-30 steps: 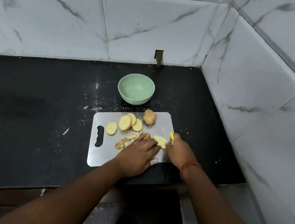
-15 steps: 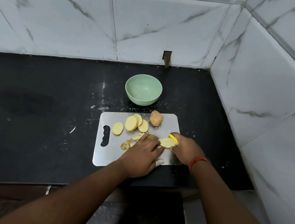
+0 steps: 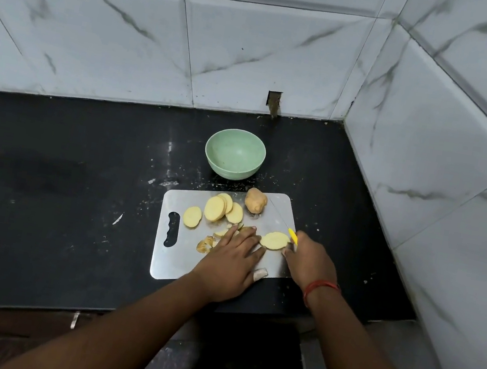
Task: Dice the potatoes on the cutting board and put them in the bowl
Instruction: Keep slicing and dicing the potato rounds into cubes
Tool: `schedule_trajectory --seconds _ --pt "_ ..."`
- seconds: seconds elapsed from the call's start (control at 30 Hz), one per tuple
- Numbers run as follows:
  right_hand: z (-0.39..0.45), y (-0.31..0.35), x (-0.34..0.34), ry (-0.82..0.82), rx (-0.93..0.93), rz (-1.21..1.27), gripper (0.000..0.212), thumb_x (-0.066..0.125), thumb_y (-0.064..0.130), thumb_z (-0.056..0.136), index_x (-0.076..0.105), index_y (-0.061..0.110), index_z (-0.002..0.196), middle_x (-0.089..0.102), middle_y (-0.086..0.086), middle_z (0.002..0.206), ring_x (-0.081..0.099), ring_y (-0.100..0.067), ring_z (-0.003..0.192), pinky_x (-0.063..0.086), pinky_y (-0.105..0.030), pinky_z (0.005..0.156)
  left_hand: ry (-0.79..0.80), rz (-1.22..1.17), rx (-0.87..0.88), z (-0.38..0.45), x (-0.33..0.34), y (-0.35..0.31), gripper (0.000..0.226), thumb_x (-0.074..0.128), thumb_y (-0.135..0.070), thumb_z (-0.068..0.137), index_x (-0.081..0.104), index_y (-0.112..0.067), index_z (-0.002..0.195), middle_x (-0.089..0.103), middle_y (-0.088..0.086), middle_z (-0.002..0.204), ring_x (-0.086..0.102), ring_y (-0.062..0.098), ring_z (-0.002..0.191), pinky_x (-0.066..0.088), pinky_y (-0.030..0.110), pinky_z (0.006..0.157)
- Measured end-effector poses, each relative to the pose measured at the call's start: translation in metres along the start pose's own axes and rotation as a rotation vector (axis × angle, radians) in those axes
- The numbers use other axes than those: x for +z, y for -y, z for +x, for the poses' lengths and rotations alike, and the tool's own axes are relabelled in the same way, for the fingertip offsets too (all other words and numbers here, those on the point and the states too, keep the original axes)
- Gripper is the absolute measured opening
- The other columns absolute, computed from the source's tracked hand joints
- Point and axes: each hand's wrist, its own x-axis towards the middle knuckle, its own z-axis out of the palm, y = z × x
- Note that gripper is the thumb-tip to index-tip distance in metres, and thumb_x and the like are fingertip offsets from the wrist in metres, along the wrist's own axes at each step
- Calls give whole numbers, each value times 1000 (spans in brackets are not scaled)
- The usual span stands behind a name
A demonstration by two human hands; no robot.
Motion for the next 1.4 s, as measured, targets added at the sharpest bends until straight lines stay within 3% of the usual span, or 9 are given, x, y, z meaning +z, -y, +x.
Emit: schedule_trajectory --seconds 0.23,0.43,0.53,0.9,1.1,1.4 --pt "1 2 2 -17 -4 -16 28 54 32 95 52 25 122 68 -5 104 65 -27 97 53 -36 77 54 -61 -57 0 -5 -7 80 12 -60 102 42 -5 153 38 12 159 15 27 155 1 43 128" --pt "-1 2 3 -53 -3 16 27 55 32 94 52 25 120 68 -6 101 65 -28 94 54 -37 76 80 -91 -110 -1 -5 -9 84 6 -61 100 35 -7 157 25 11 166 7 25 157 -3 41 127" --pt "-1 3 4 -34 -15 21 34 55 32 95 50 28 128 68 -4 104 65 -27 96 52 -34 76 122 -62 -103 -1 -4 -9 83 5 -61 100 28 -7 159 17 11 169 1 24 158 -5 41 127" --pt "-1 6 5 -24 -23 3 37 53 31 97 50 29 134 68 -5 110 64 -27 101 53 -35 83 119 -80 -114 0 -5 -10 84 3 -60 99 27 -9 160 19 9 169 1 24 158 -8 40 126" --pt "-8 9 8 -102 21 -3 17 50 33 96 54 20 108 67 -7 97 65 -30 89 49 -35 68 119 -80 -115 -2 -3 -11 82 6 -60 99 28 -8 159 15 12 169 0 26 158 -7 41 127" --pt "-16 19 14 -102 40 19 18 49 28 97 56 17 110 67 -6 97 65 -27 88 51 -33 67 133 -88 -130 1 -9 -16 91 -5 -62 93 25 -8 160 13 12 170 -4 26 158 -15 38 123"
